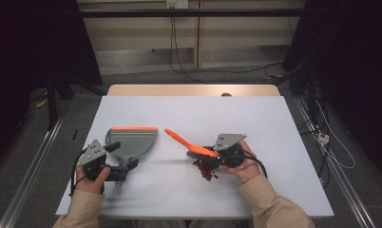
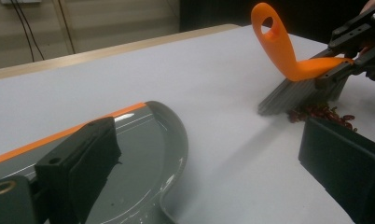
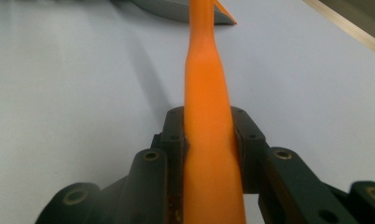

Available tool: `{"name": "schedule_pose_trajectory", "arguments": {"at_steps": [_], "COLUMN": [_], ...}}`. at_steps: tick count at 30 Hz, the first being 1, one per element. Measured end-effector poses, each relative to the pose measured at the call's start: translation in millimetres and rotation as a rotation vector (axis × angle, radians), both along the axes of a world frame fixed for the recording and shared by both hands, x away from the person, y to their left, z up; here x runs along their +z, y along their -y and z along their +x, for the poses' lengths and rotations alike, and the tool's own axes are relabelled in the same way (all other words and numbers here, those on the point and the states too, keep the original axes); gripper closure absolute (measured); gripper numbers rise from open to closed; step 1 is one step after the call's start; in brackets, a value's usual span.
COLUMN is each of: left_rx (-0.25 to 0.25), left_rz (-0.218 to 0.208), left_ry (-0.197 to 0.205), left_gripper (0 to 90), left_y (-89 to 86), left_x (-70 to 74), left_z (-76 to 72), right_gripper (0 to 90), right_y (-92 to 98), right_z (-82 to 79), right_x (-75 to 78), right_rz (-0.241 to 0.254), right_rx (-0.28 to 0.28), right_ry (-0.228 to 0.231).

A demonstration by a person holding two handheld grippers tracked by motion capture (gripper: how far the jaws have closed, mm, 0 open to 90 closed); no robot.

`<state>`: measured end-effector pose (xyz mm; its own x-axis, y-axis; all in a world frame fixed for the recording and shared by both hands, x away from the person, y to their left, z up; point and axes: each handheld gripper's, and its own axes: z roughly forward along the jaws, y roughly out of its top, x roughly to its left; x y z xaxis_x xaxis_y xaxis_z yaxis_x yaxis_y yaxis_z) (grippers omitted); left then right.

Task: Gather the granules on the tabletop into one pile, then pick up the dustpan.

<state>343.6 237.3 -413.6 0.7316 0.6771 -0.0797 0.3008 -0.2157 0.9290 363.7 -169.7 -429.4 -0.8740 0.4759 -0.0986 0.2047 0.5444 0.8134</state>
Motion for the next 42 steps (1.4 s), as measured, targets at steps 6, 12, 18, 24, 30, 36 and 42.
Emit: {"name": "schedule_pose_trajectory", "arguments": {"at_steps": [6,12,18,24,30,36,42], "left_rx": [0.001,0.003,-0.002,-0.01,0.017,0.055,0.1], "left_rz": [-0.001,0.007,0.018,0.024,0.045,0.082,0.103], "left_ry": [0.001,-0.001,-0.004,-0.018,-0.033,-0.07,-0.105], "left_gripper": [4.7,4.6,4.7,4.7,4.7,4.8,6.2], "left_y": [-0.1,-1.2,-3.1,-3.6,-7.0,-13.9,-16.2], "left_x": [0.2,0.5,2.9,3.6,3.0,0.4,-4.6], "left_z": [0.1,0.9,1.5,0.7,-1.3,-3.9,-5.0], "right_gripper": [71.2,71.3,71.3,71.3,71.3,71.3,71.3], "right_y": [2.0,8.1,13.6,19.8,25.3,32.2,36.0], "right_z": [-0.2,4.0,4.3,2.0,-1.4,-2.6,-6.4], "right_x": [0.1,3.4,6.7,9.9,12.0,13.8,12.3], "right_rz": [0.044,0.115,0.144,0.165,0.192,0.226,0.238], "right_rx": [-0.025,-0.084,-0.129,-0.164,-0.222,-0.283,-0.31], "right_ry": [-0.013,-0.022,-0.035,-0.055,-0.07,-0.089,-0.103]}}
